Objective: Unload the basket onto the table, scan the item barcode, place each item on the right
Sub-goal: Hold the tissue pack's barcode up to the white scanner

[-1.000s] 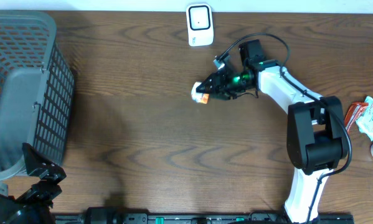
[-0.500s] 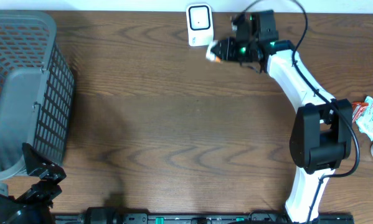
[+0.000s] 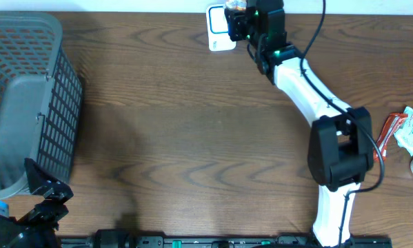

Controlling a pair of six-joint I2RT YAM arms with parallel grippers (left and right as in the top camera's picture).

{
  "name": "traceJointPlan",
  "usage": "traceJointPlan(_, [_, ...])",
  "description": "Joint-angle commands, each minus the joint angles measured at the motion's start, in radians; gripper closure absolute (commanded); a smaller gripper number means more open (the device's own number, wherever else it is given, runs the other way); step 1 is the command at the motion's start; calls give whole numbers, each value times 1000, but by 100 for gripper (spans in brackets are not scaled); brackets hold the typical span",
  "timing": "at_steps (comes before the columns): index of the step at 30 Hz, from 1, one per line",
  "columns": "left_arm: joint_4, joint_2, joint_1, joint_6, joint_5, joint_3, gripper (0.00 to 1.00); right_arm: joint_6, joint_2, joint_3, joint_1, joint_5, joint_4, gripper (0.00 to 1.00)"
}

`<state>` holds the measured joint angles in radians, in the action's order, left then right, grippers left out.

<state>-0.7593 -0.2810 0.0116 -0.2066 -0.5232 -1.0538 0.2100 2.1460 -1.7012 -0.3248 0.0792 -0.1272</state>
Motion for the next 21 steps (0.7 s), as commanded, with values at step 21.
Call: traceJointPlan(21, [0, 7, 2, 2, -9, 4, 2, -9, 334, -198, -16, -96, -226, 48])
